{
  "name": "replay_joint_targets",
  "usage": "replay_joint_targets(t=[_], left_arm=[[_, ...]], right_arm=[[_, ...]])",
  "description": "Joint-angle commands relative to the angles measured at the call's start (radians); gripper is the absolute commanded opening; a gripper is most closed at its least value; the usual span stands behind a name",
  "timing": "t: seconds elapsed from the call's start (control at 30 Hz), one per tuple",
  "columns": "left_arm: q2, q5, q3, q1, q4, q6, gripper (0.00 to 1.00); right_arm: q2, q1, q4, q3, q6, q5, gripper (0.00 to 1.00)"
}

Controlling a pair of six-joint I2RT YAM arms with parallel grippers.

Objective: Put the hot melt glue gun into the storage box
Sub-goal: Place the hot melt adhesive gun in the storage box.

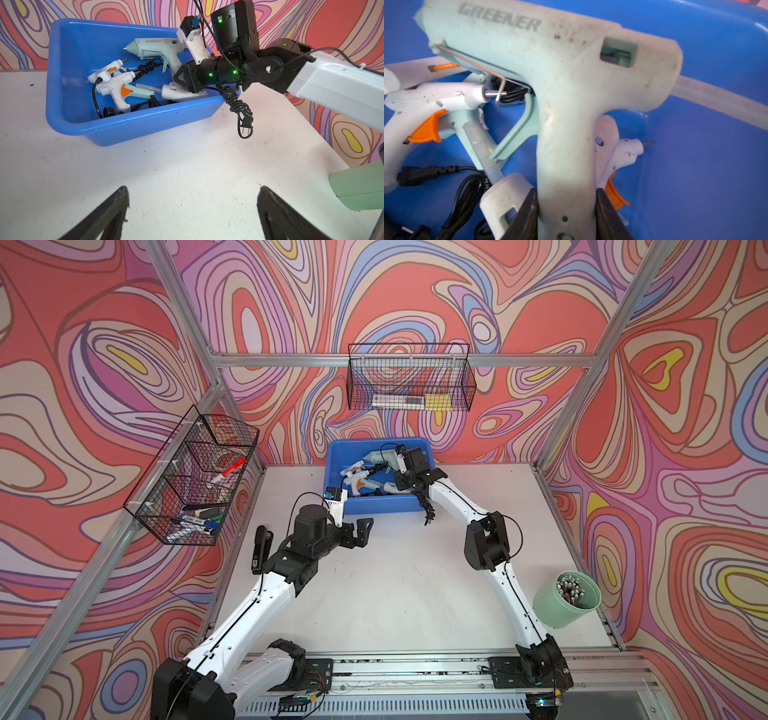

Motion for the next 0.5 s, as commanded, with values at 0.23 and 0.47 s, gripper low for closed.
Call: replay_joint_targets(t=[0.23, 0.47], left_arm=[[-0.019, -0.019, 0.040, -0.004, -0.040, 0.030, 0.99], [-0.022, -0.025, 0.043, -0.004, -0.039, 0.032, 0.99]], right_arm=[[0.060, 0.006, 0.006, 0.005, 0.026, -0.028, 0.47], [0.027, 0.005, 0.003, 0.006, 0.014, -0.021, 0.60]])
